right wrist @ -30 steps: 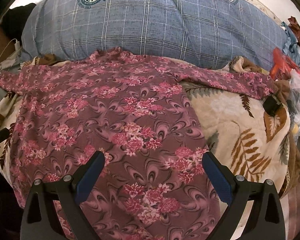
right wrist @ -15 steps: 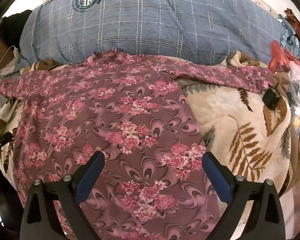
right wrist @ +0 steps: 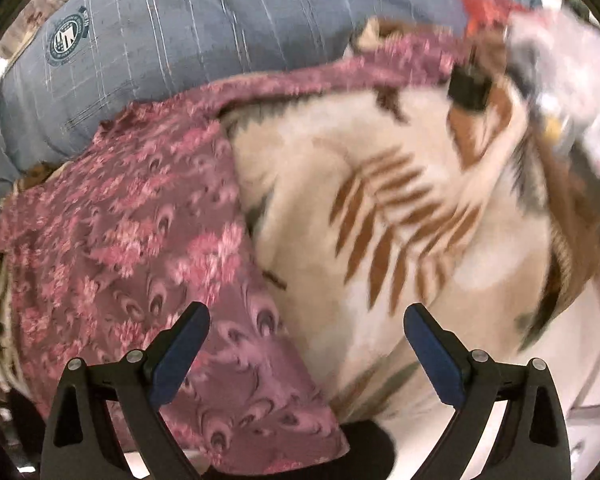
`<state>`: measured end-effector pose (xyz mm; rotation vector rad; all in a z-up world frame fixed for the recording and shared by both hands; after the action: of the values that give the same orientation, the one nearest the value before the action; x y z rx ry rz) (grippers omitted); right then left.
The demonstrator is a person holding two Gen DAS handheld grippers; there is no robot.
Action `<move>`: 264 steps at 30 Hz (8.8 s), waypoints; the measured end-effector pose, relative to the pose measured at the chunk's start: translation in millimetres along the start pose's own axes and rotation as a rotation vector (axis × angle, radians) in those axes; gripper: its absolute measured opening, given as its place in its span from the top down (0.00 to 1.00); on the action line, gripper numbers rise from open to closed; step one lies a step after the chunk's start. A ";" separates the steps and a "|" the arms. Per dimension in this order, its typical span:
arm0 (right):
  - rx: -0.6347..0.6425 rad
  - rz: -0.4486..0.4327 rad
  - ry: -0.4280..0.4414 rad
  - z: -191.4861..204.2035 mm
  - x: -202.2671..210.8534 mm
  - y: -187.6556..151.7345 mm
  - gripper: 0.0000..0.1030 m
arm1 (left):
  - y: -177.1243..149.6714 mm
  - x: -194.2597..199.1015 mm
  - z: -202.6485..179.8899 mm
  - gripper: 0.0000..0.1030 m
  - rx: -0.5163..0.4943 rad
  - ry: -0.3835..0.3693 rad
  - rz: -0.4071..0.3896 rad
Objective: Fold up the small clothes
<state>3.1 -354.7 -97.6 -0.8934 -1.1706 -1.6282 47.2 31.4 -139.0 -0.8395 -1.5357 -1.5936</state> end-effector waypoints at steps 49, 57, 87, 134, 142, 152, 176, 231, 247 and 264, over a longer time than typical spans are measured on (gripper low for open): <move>-0.423 -0.510 0.030 -167.0 42.9 271.2 0.56 | 75.6 -17.1 -33.6 0.54 -0.064 -0.030 -0.054; -0.264 -0.366 -0.234 -218.5 -4.4 321.6 0.46 | 85.2 -49.7 -41.8 0.54 -0.054 -0.006 0.015; -0.030 -0.248 0.335 139.9 -88.5 267.6 0.97 | 199.9 -87.9 38.9 0.48 0.148 -0.108 -0.141; -0.421 -0.159 0.623 81.5 -146.5 170.9 0.57 | 263.2 -100.5 -5.9 0.94 0.518 -0.414 0.063; -0.436 -0.316 0.469 66.8 -136.8 210.9 0.96 | 242.9 -131.4 -4.0 0.90 0.484 -0.331 0.123; -0.351 -0.289 0.394 67.2 -117.0 181.4 0.88 | 229.0 -84.5 29.6 0.84 0.496 -0.341 0.039; 0.086 -0.008 0.575 348.5 -265.0 139.0 0.80 | 161.9 -29.8 328.6 0.55 0.885 -0.072 -0.044; -0.057 -0.206 0.513 140.4 -169.5 157.9 0.69 | 210.0 -100.9 -124.5 0.71 0.203 -0.185 0.141; 0.416 -0.115 0.402 275.6 -163.3 172.3 0.40 | 139.2 -79.0 25.4 0.38 0.710 -0.450 0.169; 0.049 -0.120 0.450 215.7 -186.5 195.7 0.87 | 142.8 -86.3 29.4 0.38 0.735 -0.470 0.157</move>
<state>258.1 -126.5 -147.5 -0.3981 -0.9540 -1.7714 212.4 68.3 -140.1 -0.8980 -2.1190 -0.6319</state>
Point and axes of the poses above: each gripper's, at about its wrist camera, not at the fingertips, and x roughly against the way its jaws point, z to its left, y to its top, the point moved 9 cm from there along -x, roughly the way its jaws point, and after that the axes turned 14 degrees about y, right-handed, at the moved point
